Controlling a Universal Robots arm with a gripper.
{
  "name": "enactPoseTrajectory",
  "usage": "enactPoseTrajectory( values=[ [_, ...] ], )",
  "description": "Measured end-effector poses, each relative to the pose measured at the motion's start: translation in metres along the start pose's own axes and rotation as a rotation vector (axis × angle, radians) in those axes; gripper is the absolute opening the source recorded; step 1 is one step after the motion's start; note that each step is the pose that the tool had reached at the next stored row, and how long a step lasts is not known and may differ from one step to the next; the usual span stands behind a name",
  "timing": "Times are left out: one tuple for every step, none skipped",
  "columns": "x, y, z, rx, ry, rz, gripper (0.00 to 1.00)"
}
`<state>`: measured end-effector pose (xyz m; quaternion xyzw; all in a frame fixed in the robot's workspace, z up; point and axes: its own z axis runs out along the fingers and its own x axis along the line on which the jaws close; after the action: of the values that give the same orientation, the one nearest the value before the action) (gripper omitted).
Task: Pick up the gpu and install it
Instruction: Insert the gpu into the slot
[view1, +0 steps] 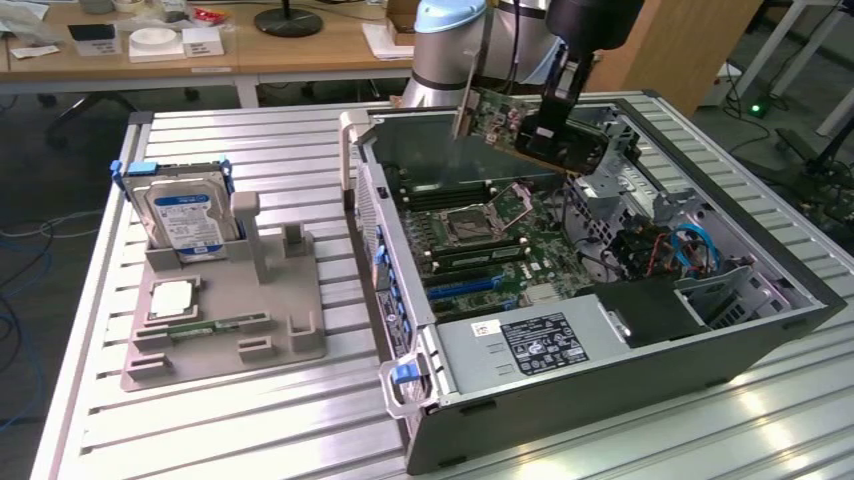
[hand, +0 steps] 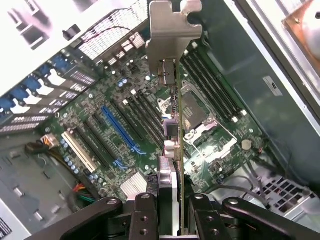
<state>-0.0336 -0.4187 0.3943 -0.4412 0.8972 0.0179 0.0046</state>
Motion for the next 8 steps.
enactPoseTrajectory(
  values=[
    [0.0000,-0.0001,0.0001,0.0012,-0.0009,-0.014,0.28],
    [0.0000,0.0000,0.0004,0.0031,-0.0022,-0.029,0.28],
    [0.0001,0.0000,0.0010,0.0054,-0.0037,-0.045,0.28],
    [0.0001,-0.0001,0.0015,0.0079,-0.0053,-0.061,0.28],
    [0.0001,-0.0001,0.0021,0.0102,-0.0068,-0.077,0.28],
    [0.0001,-0.0001,0.0027,0.0122,-0.0081,-0.093,0.28],
    [0.0001,-0.0001,0.0034,0.0140,-0.0093,-0.112,0.28],
    [0.0002,-0.0001,0.0041,0.0155,-0.0104,-0.128,0.28]
  ],
)
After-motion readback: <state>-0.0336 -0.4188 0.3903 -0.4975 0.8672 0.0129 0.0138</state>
